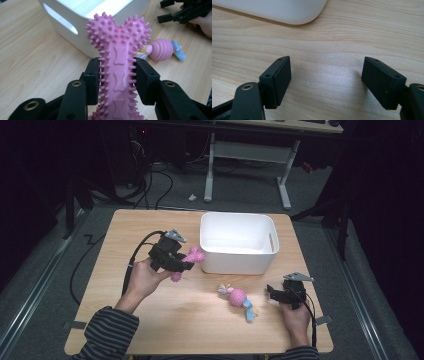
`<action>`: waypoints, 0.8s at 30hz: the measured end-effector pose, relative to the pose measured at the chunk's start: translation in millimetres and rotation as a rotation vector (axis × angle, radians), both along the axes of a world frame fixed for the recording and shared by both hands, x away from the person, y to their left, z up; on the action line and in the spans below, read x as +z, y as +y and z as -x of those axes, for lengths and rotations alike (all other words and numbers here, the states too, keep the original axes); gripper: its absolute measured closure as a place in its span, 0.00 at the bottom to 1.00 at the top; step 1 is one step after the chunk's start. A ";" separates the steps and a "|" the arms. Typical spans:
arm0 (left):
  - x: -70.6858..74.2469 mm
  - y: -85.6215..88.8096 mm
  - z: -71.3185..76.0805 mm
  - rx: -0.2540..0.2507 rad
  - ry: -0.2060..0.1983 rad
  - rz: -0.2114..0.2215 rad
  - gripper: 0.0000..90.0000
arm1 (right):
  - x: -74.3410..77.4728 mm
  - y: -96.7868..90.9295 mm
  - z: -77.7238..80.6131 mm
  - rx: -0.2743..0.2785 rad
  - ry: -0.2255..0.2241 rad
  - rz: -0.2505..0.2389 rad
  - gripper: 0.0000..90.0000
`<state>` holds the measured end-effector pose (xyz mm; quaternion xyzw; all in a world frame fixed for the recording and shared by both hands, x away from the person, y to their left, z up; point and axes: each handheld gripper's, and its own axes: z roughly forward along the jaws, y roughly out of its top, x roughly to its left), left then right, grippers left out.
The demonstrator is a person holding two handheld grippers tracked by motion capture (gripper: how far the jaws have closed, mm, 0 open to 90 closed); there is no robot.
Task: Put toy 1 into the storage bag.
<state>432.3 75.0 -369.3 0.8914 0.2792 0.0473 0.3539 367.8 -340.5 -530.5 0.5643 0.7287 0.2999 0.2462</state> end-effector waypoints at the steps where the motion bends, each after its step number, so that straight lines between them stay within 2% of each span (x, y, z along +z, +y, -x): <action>1: 2.1 -0.7 -1.9 -0.003 -0.001 0.002 0.66 | 0.0 -0.1 0.0 0.000 -0.001 0.000 0.27; 14: 27.8 -15.9 -27.6 -0.025 -0.008 0.032 0.66 | 0.0 0.0 0.0 0.000 0.000 0.001 0.27; 20: 32.7 -26.7 -38.0 -0.032 -0.008 0.002 0.66 | 0.0 0.0 0.0 0.001 0.000 0.001 0.27; 24: 35.1 -33.5 -41.5 -0.039 -0.014 0.014 0.66 | 0.0 0.2 0.1 0.003 0.001 -0.001 0.27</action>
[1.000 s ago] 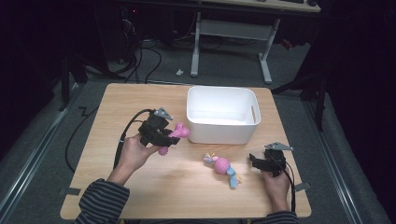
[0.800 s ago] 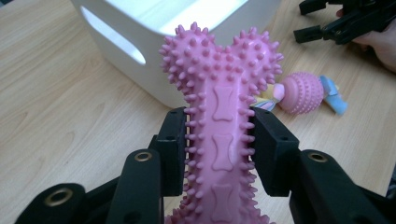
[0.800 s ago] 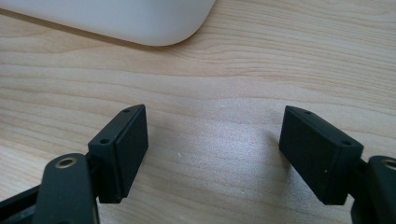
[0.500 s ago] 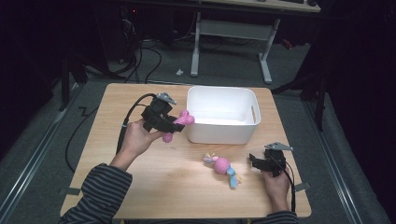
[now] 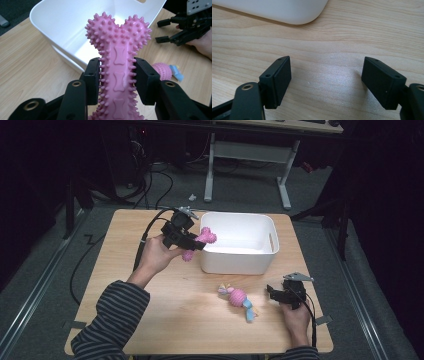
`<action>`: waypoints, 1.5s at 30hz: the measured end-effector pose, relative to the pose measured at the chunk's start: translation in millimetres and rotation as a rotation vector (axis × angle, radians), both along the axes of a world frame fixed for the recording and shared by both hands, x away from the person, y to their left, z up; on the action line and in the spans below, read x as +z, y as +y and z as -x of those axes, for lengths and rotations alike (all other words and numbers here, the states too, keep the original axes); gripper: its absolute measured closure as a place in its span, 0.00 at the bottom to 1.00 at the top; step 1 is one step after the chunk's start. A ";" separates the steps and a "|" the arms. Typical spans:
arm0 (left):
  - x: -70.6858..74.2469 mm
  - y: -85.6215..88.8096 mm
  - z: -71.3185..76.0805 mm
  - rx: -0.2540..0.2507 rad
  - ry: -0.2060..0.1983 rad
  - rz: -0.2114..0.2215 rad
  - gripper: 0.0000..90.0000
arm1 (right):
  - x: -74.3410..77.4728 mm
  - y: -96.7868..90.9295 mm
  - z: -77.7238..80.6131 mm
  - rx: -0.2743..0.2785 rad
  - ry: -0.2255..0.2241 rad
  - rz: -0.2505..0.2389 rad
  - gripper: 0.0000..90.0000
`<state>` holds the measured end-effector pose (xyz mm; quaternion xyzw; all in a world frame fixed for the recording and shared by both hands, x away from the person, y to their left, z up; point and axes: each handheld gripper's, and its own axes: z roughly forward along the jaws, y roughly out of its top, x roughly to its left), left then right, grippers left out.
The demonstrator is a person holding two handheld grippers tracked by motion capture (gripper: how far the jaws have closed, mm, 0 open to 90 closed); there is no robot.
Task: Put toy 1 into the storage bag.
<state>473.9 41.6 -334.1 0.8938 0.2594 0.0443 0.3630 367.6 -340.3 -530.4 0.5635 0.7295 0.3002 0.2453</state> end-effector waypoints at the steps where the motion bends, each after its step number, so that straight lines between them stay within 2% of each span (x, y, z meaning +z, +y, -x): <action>1: 0.6 -1.9 -1.1 -0.003 0.001 -0.003 0.66 | 0.0 0.0 0.0 0.000 0.000 0.000 0.27; 7: 0.5 -13.4 -8.8 -0.007 0.002 -0.017 0.66 | 0.0 0.0 0.0 0.000 0.000 0.000 0.27; 14: -0.2 -25.6 -17.0 -0.014 -0.005 -0.004 0.66 | 0.0 0.0 0.0 0.000 0.000 0.000 0.27; 26: -2.7 -48.7 -28.8 -0.026 -0.008 -0.021 0.66 | 0.0 0.2 0.1 0.002 0.000 0.000 0.27; 29: -2.9 -53.2 -31.4 -0.028 0.002 -0.023 0.66 | 0.0 0.4 0.1 0.001 0.000 -0.001 0.27; 39: -3.6 -69.5 -40.8 -0.025 -0.015 -0.036 0.66 | 0.0 0.5 0.1 0.001 0.000 -0.002 0.27; 45: -11.3 -77.4 -45.0 -0.024 -0.009 -0.034 0.66 | 0.0 0.6 0.1 0.001 0.000 -0.002 0.27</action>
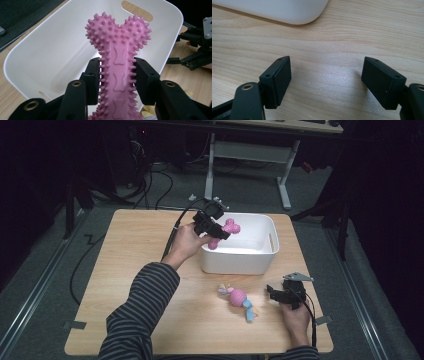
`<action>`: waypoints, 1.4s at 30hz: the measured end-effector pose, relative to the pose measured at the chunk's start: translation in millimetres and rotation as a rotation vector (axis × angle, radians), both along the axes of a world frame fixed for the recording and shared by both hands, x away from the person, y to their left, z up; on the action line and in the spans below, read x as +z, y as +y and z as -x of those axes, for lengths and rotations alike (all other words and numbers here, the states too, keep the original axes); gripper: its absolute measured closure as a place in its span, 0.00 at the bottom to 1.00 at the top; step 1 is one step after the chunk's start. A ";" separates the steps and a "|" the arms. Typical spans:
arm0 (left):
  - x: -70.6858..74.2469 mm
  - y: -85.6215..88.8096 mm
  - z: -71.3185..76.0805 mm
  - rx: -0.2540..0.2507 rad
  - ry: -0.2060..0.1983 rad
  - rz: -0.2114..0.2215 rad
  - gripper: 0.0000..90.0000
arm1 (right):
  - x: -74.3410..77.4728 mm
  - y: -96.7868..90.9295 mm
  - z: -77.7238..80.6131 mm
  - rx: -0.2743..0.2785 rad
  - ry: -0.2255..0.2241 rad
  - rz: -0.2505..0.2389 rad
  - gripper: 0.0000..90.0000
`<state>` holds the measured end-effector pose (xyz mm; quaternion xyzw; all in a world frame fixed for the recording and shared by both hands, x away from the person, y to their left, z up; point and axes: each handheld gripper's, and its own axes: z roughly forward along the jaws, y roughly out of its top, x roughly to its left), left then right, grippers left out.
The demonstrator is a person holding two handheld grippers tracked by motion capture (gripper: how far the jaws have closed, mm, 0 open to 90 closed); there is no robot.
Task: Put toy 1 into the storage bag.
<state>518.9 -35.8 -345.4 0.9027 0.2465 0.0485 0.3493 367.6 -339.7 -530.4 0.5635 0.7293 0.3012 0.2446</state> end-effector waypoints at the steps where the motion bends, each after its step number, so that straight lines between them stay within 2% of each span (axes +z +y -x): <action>1: -1.5 -1.3 -1.1 -0.001 0.001 -0.004 0.66 | 0.0 0.0 0.0 0.000 0.000 0.001 0.27; 9: -10.5 -11.6 -8.6 0.014 0.009 -0.009 0.66 | 0.0 0.0 -0.1 0.000 0.000 0.001 0.27; 27: -27.0 -32.3 -10.3 0.001 0.007 -0.049 0.66 | 0.0 -0.1 -0.2 0.006 -0.001 0.003 0.27; 37: -35.3 -35.2 -10.2 -0.002 0.007 -0.072 0.65 | 0.0 0.0 -0.2 0.007 -0.001 0.002 0.27; 42: -40.5 -32.3 -11.4 0.008 0.019 -0.071 0.65 | 0.0 0.0 -0.2 0.007 -0.001 0.002 0.27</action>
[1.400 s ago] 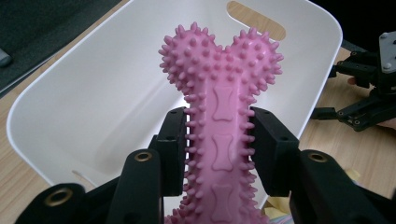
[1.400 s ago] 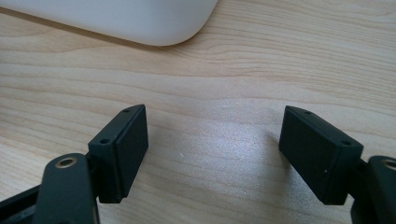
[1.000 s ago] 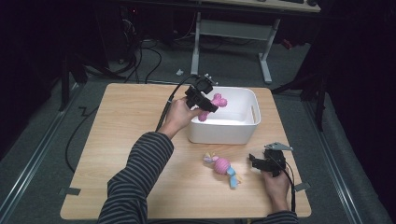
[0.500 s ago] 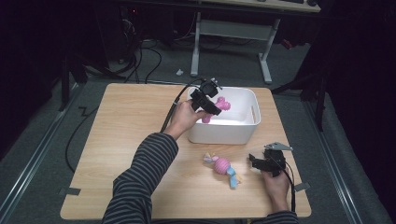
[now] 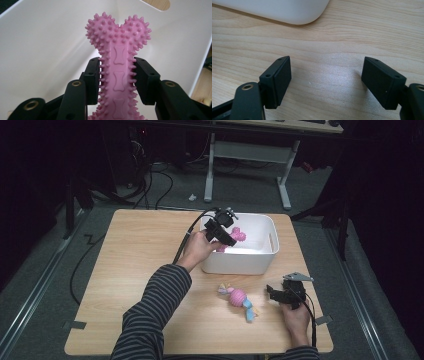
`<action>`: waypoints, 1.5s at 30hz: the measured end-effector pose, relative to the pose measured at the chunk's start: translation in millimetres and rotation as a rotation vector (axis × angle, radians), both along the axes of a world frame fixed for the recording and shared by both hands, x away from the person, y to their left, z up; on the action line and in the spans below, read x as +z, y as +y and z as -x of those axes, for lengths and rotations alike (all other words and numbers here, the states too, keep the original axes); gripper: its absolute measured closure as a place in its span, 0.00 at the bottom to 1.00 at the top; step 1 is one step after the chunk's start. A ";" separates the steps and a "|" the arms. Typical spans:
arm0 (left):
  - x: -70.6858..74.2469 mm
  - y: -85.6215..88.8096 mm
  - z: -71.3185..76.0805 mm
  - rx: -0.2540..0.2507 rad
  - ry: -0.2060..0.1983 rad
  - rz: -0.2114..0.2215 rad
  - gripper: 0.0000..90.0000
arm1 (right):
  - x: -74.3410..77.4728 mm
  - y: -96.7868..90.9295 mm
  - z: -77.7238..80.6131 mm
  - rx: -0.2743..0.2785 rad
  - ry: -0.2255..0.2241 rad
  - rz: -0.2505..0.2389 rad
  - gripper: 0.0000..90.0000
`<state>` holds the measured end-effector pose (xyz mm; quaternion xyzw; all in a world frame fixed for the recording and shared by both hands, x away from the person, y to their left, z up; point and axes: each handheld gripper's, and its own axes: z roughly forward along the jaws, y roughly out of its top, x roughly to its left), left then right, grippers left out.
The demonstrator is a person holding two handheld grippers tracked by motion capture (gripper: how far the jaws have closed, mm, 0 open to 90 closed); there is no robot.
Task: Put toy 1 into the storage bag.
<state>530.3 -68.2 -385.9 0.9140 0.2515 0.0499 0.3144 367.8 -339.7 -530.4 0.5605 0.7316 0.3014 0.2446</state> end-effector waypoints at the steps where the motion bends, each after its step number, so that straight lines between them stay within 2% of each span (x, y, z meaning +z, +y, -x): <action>1: -0.8 -0.3 0.1 0.006 0.002 0.001 0.65 | -0.1 0.0 -0.1 0.000 -0.001 -0.001 0.27; 6: -3.5 -1.8 0.1 0.010 0.008 -0.019 0.65 | -0.1 0.0 -0.1 0.000 -0.001 -0.001 0.27; 12: -6.0 -2.5 -1.1 0.017 0.019 -0.023 0.65 | -0.1 0.0 -0.1 0.000 -0.001 0.000 0.27; 18: -11.5 -5.7 -1.9 0.023 0.026 -0.058 0.63 | -0.1 -0.1 -0.4 0.001 -0.001 0.000 0.27; 20: -10.2 -4.6 -0.8 0.022 0.030 -0.044 0.60 | -0.1 0.0 -0.4 -0.001 0.000 0.000 0.27; 23: -4.3 -2.1 2.4 0.028 0.015 -0.021 0.55 | -0.2 -0.1 -0.6 0.001 -0.002 0.000 0.27; 29: 6.0 9.8 8.7 0.044 -0.013 0.013 0.50 | 0.0 0.0 -0.6 -0.001 0.000 0.000 0.27; 32: 10.2 19.2 13.1 0.067 -0.041 0.023 0.45 | -0.1 0.1 -0.7 -0.001 -0.001 -0.001 0.27; 35: 16.8 31.6 17.4 0.090 -0.061 0.051 0.39 | -0.1 0.1 -0.7 0.000 -0.001 -0.001 0.27; 40: 26.8 52.8 24.7 0.111 -0.084 0.098 0.37 | -0.1 0.1 -0.8 0.001 -0.001 0.000 0.27; 45: 31.9 72.9 32.5 0.132 -0.107 0.112 0.36 | -0.1 0.1 -0.8 0.002 -0.001 0.000 0.27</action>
